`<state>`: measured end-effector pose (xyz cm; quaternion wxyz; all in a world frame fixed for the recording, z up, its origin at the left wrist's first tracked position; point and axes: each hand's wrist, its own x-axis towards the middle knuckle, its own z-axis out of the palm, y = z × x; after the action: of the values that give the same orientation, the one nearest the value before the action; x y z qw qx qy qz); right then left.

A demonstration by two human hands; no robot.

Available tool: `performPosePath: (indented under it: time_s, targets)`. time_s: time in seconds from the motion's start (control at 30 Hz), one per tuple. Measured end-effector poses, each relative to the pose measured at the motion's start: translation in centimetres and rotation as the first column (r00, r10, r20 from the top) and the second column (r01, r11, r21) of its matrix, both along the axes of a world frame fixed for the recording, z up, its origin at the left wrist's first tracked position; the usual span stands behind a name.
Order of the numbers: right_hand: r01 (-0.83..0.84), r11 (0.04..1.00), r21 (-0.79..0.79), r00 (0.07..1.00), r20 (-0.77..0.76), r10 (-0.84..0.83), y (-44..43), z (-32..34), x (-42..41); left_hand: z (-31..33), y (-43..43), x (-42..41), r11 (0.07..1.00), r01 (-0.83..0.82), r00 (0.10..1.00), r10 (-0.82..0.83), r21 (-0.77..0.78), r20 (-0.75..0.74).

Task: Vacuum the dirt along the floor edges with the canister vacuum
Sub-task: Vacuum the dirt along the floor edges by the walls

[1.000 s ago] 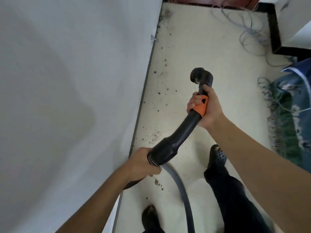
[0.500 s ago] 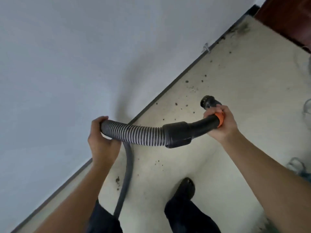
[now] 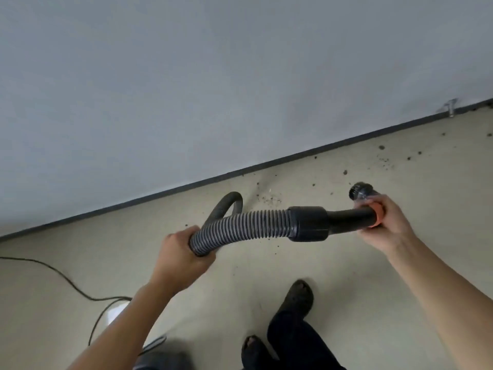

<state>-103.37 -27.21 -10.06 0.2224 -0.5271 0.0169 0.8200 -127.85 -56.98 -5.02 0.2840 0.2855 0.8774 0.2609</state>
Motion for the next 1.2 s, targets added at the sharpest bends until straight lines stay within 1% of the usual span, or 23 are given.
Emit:
performPosePath:
  time_s: [0.07,0.13,0.2,0.23,0.3,0.4,0.47,0.5,0.53,0.6,0.63,0.67,0.73,0.77,0.8,0.87,0.93,0.97,1.03,1.07,1.1,1.13,1.2]
  targets:
    - [-0.083,0.996,0.034,0.996,-0.023,0.084,-0.7,0.8,-1.1,1.1,-4.1,1.8,0.993,0.043,0.998,-0.038,-0.107,0.044]
    - [-0.141,0.986,0.085,0.989,-0.026,0.144,-1.9,1.6,-2.4,2.6,-7.4,3.6,0.985,0.072,0.987,-0.048,-0.159,0.154]
    - [-0.206,0.972,0.113,0.979,0.015,0.205,-3.0,2.5,-3.4,3.7,-9.3,4.8,0.968,0.11,0.962,-0.047,-0.225,0.268]
    - [-0.249,0.959,0.133,0.969,0.03,0.247,-3.8,3.1,-4.0,4.2,-10.6,5.3,0.953,0.118,0.942,-0.018,-0.278,0.336]
    - [-0.365,0.911,0.193,0.931,0.076,0.357,-5.7,4.3,-5.3,4.5,-13.4,6.4,0.916,0.13,0.857,0.088,-0.38,0.507]
    - [-0.573,0.783,0.242,0.819,0.199,0.538,-9.0,5.3,-7.7,2.7,-17.5,8.5,0.861,0.2,0.665,0.231,-0.468,0.71]
    - [-0.704,0.66,0.264,0.71,0.29,0.641,-11.2,5.2,-9.2,0.7,-19.6,10.5,0.816,0.269,0.536,0.314,-0.511,0.784]
    - [-0.761,0.591,0.268,0.648,0.346,0.678,-12.3,4.9,-9.9,-0.4,-20.3,11.6,0.792,0.307,0.492,0.343,-0.528,0.8]
    - [-0.808,0.524,0.267,0.588,0.4,0.703,-13.3,4.4,-10.6,-1.4,-20.8,12.7,0.77,0.338,0.473,0.358,-0.541,0.805]
    - [-0.878,0.407,0.252,0.479,0.481,0.735,-15.1,2.8,-11.7,-3.4,-21.3,14.7,0.754,0.361,0.501,0.34,-0.549,0.796]
    - [-0.903,0.357,0.24,0.43,0.519,0.739,-15.8,1.7,-12.1,-4.3,-21.5,15.6,0.755,0.359,0.552,0.302,-0.549,0.777]
    - [-0.923,0.313,0.226,0.386,0.558,0.734,-16.4,0.5,-12.5,-5.2,-21.5,16.5,0.748,0.358,0.635,0.244,-0.559,0.733]
    - [-0.951,0.243,0.192,0.309,0.615,0.725,-17.3,-2.0,-12.9,-6.7,-21.6,18.1,0.696,0.353,0.832,0.073,-0.626,0.55]
    - [-0.963,0.206,0.173,0.268,0.634,0.725,-17.7,-3.2,-13.1,-7.5,-21.5,18.9,0.675,0.337,0.892,-0.006,-0.657,0.452]
    - [-0.974,0.166,0.155,0.227,0.649,0.726,-18.3,-4.3,-13.1,-8.3,-21.2,19.8,0.666,0.322,0.919,-0.049,-0.673,0.392]
    - [-0.984,0.1,0.146,0.172,0.652,0.739,-19.5,-6.3,-13.3,-9.9,-20.7,21.6,0.67,0.296,0.941,-0.08,-0.68,0.33]
    - [-0.984,0.066,0.165,0.155,0.622,0.767,-20.8,-7.5,-13.9,-11.4,-20.5,23.3,0.687,0.26,0.945,-0.036,-0.678,0.326]
    - [-0.982,0.082,0.172,0.168,0.582,0.796,-21.5,-7.8,-14.2,-12.0,-20.5,24.2,0.698,0.231,0.942,0.016,-0.678,0.337]
    - [-0.97,0.187,0.155,0.236,0.419,0.877,-23.6,-8.2,-14.5,-13.0,-20.7,25.6,0.734,0.122,0.918,0.172,-0.668,0.357]
    - [-0.967,0.219,0.131,0.251,0.338,0.907,-24.9,-8.2,-14.4,-13.5,-20.7,26.1,0.746,0.058,0.899,0.25,-0.663,0.36]
    - [-0.973,0.199,0.121,0.226,0.296,0.928,-26.2,-8.4,-13.9,-14.1,-20.6,26.4,0.752,0.011,0.883,0.302,-0.66,0.359]
    - [-0.983,0.135,0.127,0.168,0.298,0.94,-27.6,-8.8,-13.2,-14.6,-20.3,26.7,0.755,-0.012,0.875,0.325,-0.655,0.359]
    - [-0.986,-0.008,0.166,0.053,0.36,0.931,-29.8,-9.9,-11.9,-15.9,-19.9,27.7,0.75,0.018,0.873,0.31,-0.661,0.376]
